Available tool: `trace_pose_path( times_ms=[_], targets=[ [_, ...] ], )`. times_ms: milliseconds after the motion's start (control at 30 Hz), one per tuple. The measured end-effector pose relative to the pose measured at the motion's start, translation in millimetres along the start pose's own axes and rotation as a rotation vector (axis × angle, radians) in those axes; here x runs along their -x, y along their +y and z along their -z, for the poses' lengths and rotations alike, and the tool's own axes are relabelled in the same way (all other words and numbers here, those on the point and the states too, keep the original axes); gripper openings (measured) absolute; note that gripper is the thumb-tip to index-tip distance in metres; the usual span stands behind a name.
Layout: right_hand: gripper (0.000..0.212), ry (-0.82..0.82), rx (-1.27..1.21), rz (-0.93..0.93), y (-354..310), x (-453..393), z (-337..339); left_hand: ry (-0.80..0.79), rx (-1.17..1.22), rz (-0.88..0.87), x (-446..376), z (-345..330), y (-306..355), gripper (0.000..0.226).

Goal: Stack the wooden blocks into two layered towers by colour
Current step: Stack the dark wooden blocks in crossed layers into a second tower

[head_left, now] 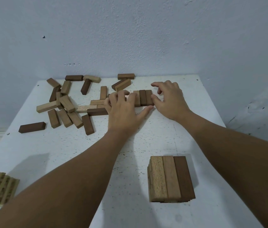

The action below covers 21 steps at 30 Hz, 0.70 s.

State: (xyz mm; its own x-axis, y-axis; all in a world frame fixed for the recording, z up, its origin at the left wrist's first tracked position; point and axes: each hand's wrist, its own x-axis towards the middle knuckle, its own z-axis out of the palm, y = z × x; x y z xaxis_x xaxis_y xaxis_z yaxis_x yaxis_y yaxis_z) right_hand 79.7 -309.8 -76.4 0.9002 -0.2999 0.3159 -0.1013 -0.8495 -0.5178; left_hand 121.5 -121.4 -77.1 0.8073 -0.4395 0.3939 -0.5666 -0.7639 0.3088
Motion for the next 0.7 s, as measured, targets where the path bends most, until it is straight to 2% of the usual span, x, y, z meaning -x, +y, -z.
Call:
trace_pose_path(
  times_ms=[100, 300, 467, 600, 700],
  targets=[
    [0.035, -0.014, 0.049, -0.046, 0.7, -2.5, -1.2, -0.01, -0.031, 0.055, -0.1, -0.6, 1.8, 0.075],
    [0.028, -0.022, 0.005, -0.043, 3.0, -3.6, -3.6, -0.029, -0.054, 0.058, 0.1, 1.2, 3.2, 0.079],
    [0.034, -0.036, -0.001, -0.047, 2.2, -3.2, -3.2, -0.024, -0.086, 0.065, -0.8, 2.0, 3.2, 0.081],
    [0.049, -0.125, 0.068, -0.069, -1.2, -3.9, -0.9, 0.005, -0.053, 0.06, -0.1, 1.3, 6.4, 0.065],
    [0.041, -0.144, 0.069, -0.059, -2.6, -4.9, -0.1, 0.019, -0.044, 0.053, 0.4, 1.6, 7.2, 0.056]
  ],
)
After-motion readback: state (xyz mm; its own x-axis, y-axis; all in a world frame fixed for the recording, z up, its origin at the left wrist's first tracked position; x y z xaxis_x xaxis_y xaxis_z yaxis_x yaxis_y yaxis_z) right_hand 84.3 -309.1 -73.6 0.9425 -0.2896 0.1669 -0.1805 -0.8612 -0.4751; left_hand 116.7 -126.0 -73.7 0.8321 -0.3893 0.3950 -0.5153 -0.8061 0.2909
